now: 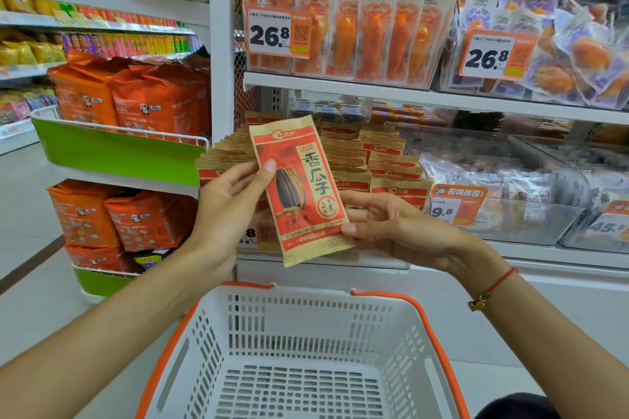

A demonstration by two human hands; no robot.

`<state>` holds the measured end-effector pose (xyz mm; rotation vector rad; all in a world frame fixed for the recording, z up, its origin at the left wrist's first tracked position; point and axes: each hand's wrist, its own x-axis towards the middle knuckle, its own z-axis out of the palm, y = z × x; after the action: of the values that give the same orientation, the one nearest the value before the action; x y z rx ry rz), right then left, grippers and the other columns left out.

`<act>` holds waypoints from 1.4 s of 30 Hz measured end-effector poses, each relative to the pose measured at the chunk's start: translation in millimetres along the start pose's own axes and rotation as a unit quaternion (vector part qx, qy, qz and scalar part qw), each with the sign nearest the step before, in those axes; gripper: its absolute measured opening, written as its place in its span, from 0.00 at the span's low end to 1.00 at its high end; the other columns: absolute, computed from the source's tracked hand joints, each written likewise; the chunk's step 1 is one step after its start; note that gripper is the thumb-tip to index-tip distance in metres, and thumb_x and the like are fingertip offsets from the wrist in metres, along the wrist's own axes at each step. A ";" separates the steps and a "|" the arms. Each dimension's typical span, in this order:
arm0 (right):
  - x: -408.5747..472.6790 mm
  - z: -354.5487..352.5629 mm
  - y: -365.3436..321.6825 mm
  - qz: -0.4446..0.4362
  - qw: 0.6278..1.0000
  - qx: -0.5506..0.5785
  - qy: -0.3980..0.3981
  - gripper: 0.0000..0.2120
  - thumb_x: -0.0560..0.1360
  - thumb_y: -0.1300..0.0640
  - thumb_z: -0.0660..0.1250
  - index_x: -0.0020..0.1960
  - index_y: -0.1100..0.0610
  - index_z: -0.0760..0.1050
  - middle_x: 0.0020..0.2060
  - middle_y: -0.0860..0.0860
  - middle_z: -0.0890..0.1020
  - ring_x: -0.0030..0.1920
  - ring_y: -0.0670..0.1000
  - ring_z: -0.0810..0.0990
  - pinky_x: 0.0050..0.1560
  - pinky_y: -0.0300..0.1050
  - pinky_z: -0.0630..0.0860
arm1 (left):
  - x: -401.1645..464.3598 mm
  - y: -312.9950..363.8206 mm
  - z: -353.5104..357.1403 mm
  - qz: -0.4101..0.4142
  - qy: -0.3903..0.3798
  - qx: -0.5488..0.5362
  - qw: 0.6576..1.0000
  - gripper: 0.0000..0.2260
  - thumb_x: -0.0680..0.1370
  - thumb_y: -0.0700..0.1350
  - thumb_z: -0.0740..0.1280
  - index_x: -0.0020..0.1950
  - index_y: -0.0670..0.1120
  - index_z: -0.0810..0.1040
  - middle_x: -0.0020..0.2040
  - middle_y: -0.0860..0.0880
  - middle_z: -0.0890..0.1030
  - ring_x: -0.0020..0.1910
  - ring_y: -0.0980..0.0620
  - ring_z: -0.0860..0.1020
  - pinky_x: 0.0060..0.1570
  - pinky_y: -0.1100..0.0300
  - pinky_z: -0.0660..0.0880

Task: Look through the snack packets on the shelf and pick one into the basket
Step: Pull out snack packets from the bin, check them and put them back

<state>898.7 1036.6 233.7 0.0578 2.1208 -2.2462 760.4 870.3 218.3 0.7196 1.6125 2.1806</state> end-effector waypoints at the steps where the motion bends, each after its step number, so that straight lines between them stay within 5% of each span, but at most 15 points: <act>1: 0.2 -0.8 0.3 0.002 1.000 0.006 -0.004 0.25 0.75 0.70 0.61 0.71 0.56 0.68 0.63 0.61 0.78 0.62 0.58 0.79 0.59 0.46 0.79 | 0.3 -0.7 0.5 -0.004 0.001 -0.002 1.000 0.12 0.79 0.48 0.66 0.60 0.47 0.79 0.53 0.49 0.85 0.48 0.55 0.84 0.36 0.65 0.79; 7: -2.2 -3.1 3.4 0.014 1.000 0.010 -0.004 0.23 0.75 0.70 0.62 0.69 0.56 0.70 0.62 0.61 0.78 0.62 0.58 0.79 0.62 0.48 0.77 | -0.4 -8.7 3.0 -0.003 0.004 0.013 1.000 0.11 0.78 0.49 0.67 0.59 0.48 0.78 0.52 0.50 0.85 0.48 0.55 0.84 0.37 0.67 0.79; 13: -2.9 9.1 12.5 -0.006 0.990 -0.108 0.085 0.25 0.76 0.69 0.65 0.71 0.56 0.68 0.57 0.58 0.83 0.57 0.57 0.82 0.59 0.49 0.79 | -6.6 -18.0 -2.6 0.034 0.001 0.068 0.997 0.08 0.76 0.51 0.67 0.55 0.54 0.79 0.52 0.55 0.84 0.52 0.60 0.82 0.52 0.61 0.79; 21: -0.7 38.4 6.8 -0.117 0.942 -0.265 0.172 0.19 0.73 0.65 0.71 0.61 0.54 0.72 0.54 0.49 0.83 0.52 0.47 0.84 0.54 0.43 0.80 | -11.2 -10.3 -9.8 0.080 0.095 0.104 0.987 0.07 0.76 0.50 0.70 0.52 0.51 0.77 0.48 0.55 0.82 0.42 0.66 0.81 0.39 0.65 0.79; 26: -1.1 55.8 2.6 -0.186 0.886 -0.368 0.213 0.19 0.72 0.62 0.73 0.59 0.52 0.69 0.52 0.41 0.80 0.48 0.39 0.81 0.42 0.34 0.78 | -17.0 -3.1 -5.7 0.097 0.028 0.119 0.988 0.11 0.77 0.47 0.68 0.60 0.53 0.79 0.50 0.59 0.82 0.46 0.69 0.81 0.38 0.72 0.77; 31: -1.6 61.4 7.5 -0.156 0.847 -0.472 0.190 0.27 0.68 0.58 0.74 0.55 0.49 0.59 0.46 0.47 0.78 0.36 0.46 0.78 0.35 0.44 0.77 | -24.8 3.8 5.6 0.041 -0.121 0.097 0.987 0.15 0.76 0.61 0.58 0.44 0.61 0.84 0.48 0.56 0.86 0.52 0.56 0.83 0.49 0.60 0.81; 34: 1.9 59.0 14.6 -0.145 0.827 -0.509 0.187 0.27 0.67 0.56 0.74 0.52 0.49 0.56 0.45 0.43 0.71 0.36 0.43 0.72 0.34 0.40 0.70 | -25.3 3.4 6.7 0.031 -0.152 0.102 0.983 0.14 0.69 0.62 0.65 0.50 0.59 0.81 0.50 0.57 0.85 0.52 0.57 0.83 0.58 0.54 0.78; 38: 7.4 55.7 20.7 -0.158 0.828 -0.496 0.209 0.31 0.67 0.53 0.77 0.58 0.53 0.59 0.55 0.49 0.69 0.47 0.46 0.74 0.43 0.46 0.78 | -25.0 1.8 5.7 0.025 -0.187 0.096 0.977 0.20 0.70 0.56 0.67 0.61 0.55 0.76 0.54 0.61 0.83 0.55 0.61 0.81 0.54 0.64 0.78; 42: 9.5 50.1 21.1 -0.144 0.869 -0.417 0.225 0.35 0.64 0.50 0.80 0.61 0.48 0.61 0.48 0.47 0.69 0.40 0.42 0.73 0.40 0.32 0.73 | -20.7 -0.5 4.0 0.026 -0.136 0.060 0.989 0.14 0.75 0.50 0.67 0.60 0.53 0.79 0.55 0.55 0.84 0.53 0.56 0.83 0.50 0.64 0.80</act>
<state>890.9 985.2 215.0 0.2572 3.3593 -1.2775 779.7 862.3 214.6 1.0549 1.6055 1.9315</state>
